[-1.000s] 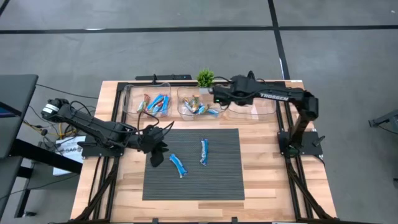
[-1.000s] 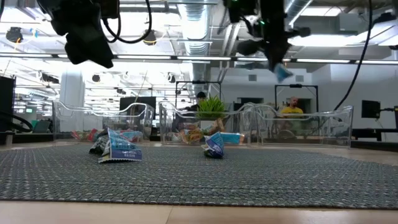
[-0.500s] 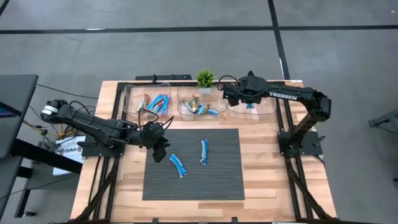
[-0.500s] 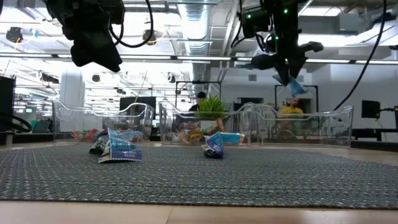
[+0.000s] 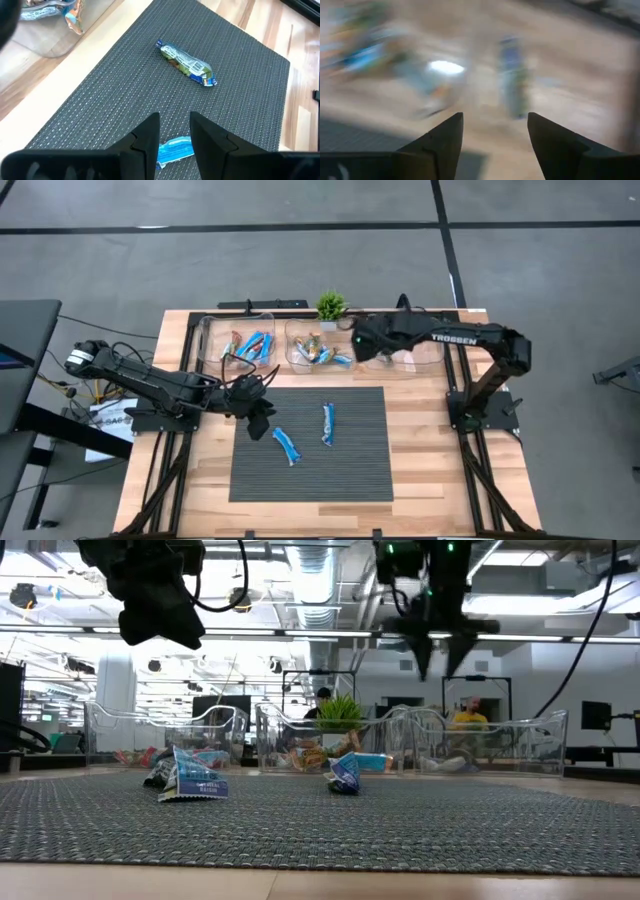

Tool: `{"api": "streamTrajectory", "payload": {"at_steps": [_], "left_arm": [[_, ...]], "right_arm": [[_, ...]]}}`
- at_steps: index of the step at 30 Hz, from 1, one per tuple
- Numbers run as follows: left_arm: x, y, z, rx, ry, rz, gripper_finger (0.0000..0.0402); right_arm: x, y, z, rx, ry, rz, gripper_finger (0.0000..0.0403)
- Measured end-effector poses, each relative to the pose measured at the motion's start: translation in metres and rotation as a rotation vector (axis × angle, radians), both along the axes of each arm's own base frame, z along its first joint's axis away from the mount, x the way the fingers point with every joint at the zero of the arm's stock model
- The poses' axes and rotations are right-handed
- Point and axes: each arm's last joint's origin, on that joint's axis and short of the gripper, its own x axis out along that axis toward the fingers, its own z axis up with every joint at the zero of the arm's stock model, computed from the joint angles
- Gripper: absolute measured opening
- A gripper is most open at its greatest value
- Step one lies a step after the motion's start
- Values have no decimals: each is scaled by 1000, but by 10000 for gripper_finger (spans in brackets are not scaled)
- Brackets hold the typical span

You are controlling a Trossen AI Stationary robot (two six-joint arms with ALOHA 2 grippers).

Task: Pick and place Granola Bars by type
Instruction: Put the purple granola bar into the top right transparent bin

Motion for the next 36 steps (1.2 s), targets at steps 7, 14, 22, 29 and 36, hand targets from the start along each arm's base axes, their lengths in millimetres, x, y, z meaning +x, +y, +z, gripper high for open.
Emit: {"api": "streamTrajectory", "payload": {"at_steps": [7,14,22,29,36], "left_arm": [[0,0,0,0,0,0,98],[0,0,0,1,4,-2,98],[-2,0,-2,4,31,-24,98],[-3,-1,-3,9,50,-75,98],[-3,-1,-3,30,60,-113,98]], "right_arm": [[35,61,3,96,-274,128,219],[56,108,-25,195,-276,90,205],[98,142,-66,315,-197,97,208],[133,156,-91,360,-163,115,212],[147,152,-117,367,-72,84,206]]}}
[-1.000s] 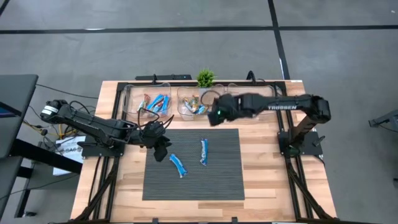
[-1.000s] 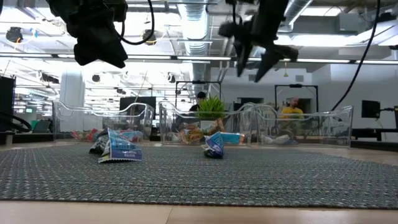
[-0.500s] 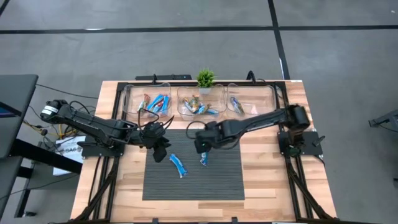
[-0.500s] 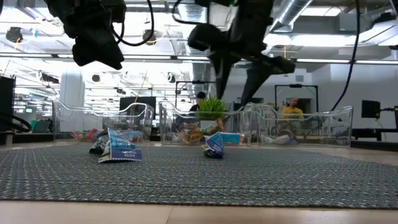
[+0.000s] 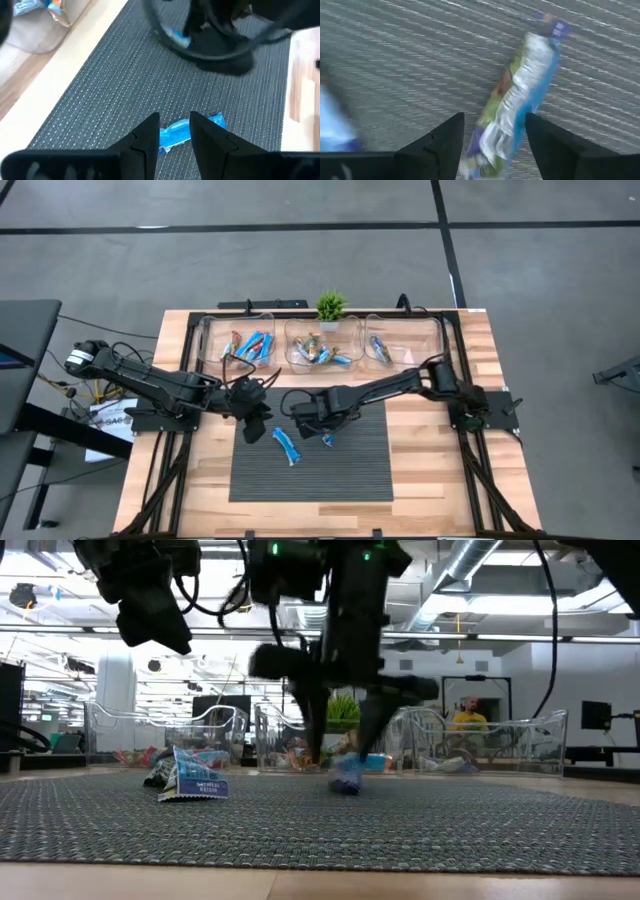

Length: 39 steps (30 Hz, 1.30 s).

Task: Pick and place Granola Bars by type
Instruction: Put the purple granola bar into the top right transparent bin

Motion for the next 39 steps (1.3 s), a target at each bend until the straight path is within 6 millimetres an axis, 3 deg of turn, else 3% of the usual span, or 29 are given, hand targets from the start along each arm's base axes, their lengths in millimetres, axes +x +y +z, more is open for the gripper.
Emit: {"api": "streamTrajectory", "payload": {"at_steps": [10,20,27,33,39], "left_arm": [[-1,-2,-1,28,24,-120,98],[-1,-2,-1,32,24,-123,98],[-1,-2,-1,37,23,-123,98],[0,-1,0,46,13,-117,98],[5,-3,5,55,-57,-135,98]], "right_arm": [[2,-5,-11,21,43,-10,178],[2,-5,-10,18,40,-10,50],[-3,-7,-2,-32,50,11,12],[-23,-20,45,-182,47,-17,9],[-56,-59,100,-391,68,-105,8]]}}
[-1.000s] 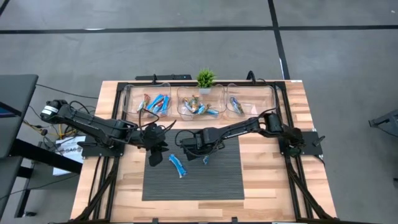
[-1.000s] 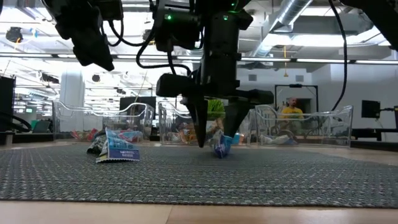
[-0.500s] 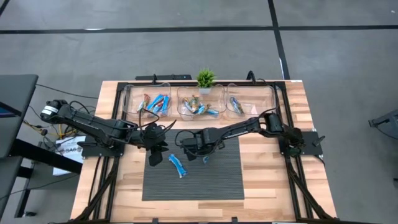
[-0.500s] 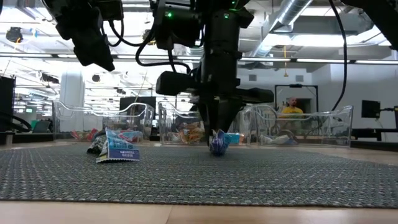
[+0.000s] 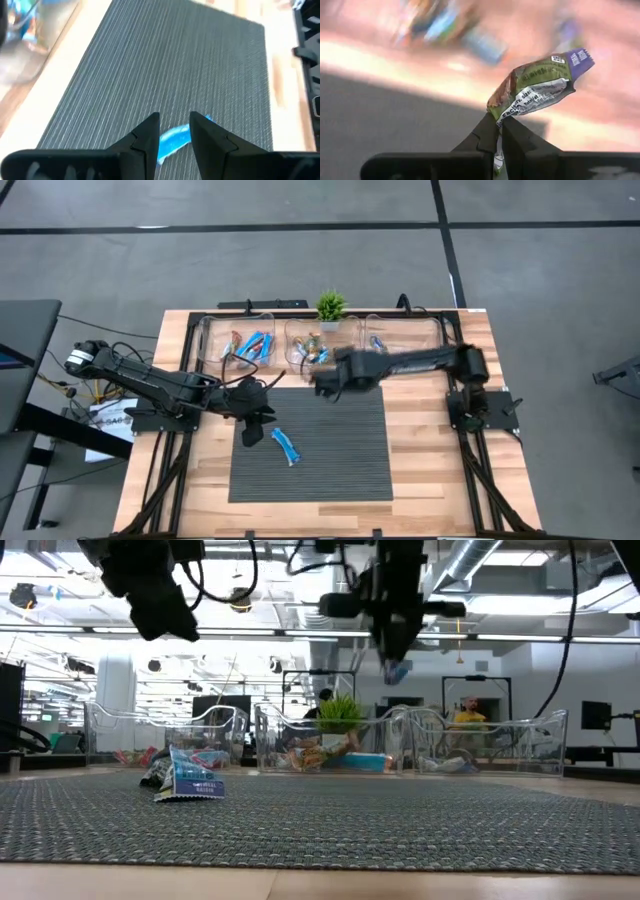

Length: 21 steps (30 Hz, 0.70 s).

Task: Pick and place Granola Bars by type
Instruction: Put the purple granola bar into the top right transparent bin

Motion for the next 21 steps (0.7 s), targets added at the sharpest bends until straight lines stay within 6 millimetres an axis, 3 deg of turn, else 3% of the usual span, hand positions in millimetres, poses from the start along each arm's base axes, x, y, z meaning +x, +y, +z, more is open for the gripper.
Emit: {"api": "streamTrajectory", "payload": {"at_steps": [5,9,16,21], "left_arm": [[5,0,6,24,-86,8,98],[7,5,8,81,-127,113,98],[9,9,12,115,-164,197,98],[9,9,12,92,-167,217,98]], "right_arm": [[-30,-45,25,-103,108,-112,8],[-43,-77,31,-131,177,-135,8],[-65,-123,15,-50,311,-148,8],[-76,-141,3,10,372,-135,24]]}}
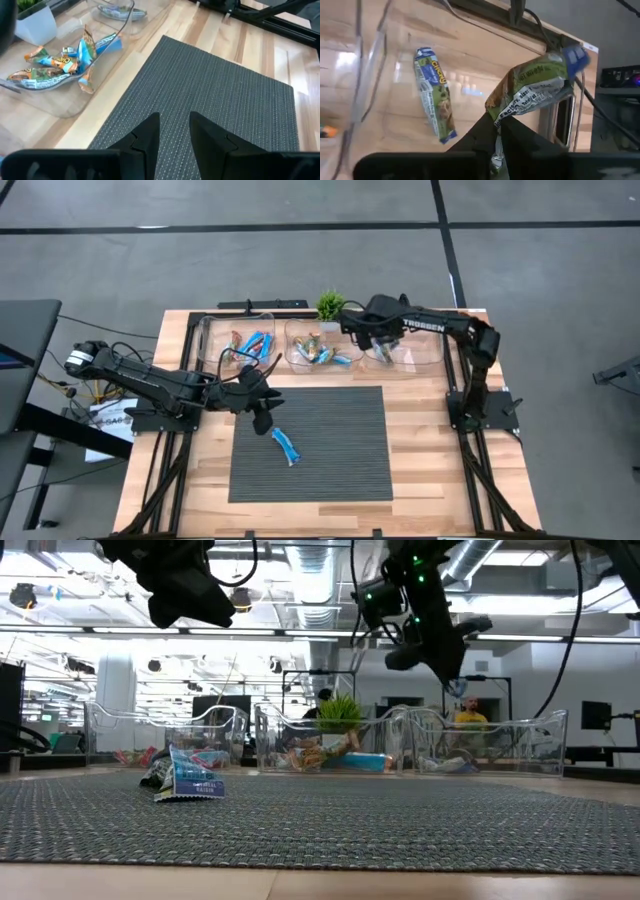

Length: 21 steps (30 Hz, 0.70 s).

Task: Pick and place Granola Bars by type
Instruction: Put the purple granola bar into the top right transparent bin

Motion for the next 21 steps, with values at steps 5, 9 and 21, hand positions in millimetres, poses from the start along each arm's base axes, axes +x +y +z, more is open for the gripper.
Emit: {"api": "streamTrajectory", "payload": {"at_steps": [5,9,21], "left_arm": [[0,0,0,-1,0,1,98],[0,0,0,-2,1,1,98],[-10,-11,-12,-13,208,-420,98]], "right_arm": [[-2,-9,-3,23,-5,26,76],[-1,-10,-3,34,-18,23,128],[42,48,-5,87,-223,295,218]]}}
